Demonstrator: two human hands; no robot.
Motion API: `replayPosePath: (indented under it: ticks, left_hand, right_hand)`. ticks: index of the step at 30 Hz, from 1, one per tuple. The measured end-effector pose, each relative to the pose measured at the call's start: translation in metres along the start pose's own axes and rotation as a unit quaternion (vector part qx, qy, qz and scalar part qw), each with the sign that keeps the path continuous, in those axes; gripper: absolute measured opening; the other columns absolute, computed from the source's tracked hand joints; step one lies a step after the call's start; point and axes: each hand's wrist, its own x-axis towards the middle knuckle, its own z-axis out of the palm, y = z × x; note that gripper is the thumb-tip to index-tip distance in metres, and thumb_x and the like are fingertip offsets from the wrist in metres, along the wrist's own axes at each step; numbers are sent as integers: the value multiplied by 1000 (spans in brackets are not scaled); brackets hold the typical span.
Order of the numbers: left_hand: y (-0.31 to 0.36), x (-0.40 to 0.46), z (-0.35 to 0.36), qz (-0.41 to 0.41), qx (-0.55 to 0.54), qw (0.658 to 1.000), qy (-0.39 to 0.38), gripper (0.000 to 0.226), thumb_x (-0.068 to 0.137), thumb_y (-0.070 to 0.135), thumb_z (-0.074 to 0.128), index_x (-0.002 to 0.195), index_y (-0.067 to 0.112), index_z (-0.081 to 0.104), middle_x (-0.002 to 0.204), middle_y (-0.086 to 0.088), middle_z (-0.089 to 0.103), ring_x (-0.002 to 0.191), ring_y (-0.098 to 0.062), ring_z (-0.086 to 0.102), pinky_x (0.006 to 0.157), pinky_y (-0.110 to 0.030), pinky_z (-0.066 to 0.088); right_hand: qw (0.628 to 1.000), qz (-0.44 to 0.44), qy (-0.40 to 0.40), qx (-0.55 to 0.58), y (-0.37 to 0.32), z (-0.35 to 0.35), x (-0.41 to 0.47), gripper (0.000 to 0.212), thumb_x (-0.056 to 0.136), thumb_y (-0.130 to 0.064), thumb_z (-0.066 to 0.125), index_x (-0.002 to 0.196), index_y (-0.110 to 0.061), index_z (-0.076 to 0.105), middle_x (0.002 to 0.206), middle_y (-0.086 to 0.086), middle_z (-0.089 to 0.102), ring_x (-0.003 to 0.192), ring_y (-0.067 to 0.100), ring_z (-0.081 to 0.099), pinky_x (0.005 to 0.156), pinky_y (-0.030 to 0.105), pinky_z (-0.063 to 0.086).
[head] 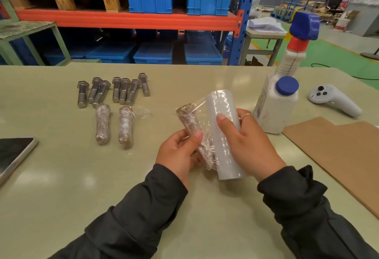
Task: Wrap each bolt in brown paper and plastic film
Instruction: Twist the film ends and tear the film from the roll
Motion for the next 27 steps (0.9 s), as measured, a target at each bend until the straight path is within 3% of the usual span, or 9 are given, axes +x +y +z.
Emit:
replayPosePath:
  ticks: [5,8,14,20,27]
  left_hand:
    - [5,-3,1,7,-16,1000,-21,8,88,7,54,89,7,62,65,-1,66,55,-12,63,50,-24,53]
    - [9,-6,3,17,-16,999,-49,10,85,9,54,91,7,62,65,1,67,55,-11,62,49,-23,51]
    - [17,-8,2,4,-49,991,-121,27,70,16,56,95,7,63,75,-4,69,64,-15,66,59,-30,56]
    - [19,-12,3,-16,-72,984,-164,31,71,18,55,98,6,64,83,-6,72,71,-16,69,60,-28,56]
    - [15,-11,2,3,7,994,-111,31,72,19,54,99,9,64,81,-6,72,70,-17,69,58,-27,56]
  right_hand:
    - [994,-50,53,-84,0,-9,2,57,84,-55,50,130,-23,39,109,2,50,88,16,54,75,29,45]
    - [988,-76,73,-113,1,-14,2,60,86,-51,52,134,-21,34,105,-1,53,88,17,53,67,26,41]
    - [987,-84,74,-119,-3,-7,6,68,86,-51,53,140,-20,27,121,5,52,109,27,51,92,44,44]
    - [986,-89,85,-109,-5,0,2,71,86,-52,50,143,-19,24,129,6,47,116,27,46,96,44,42]
    - [959,-78,121,-246,1,14,-10,74,90,-56,38,147,-19,11,131,8,40,117,26,40,93,35,38]
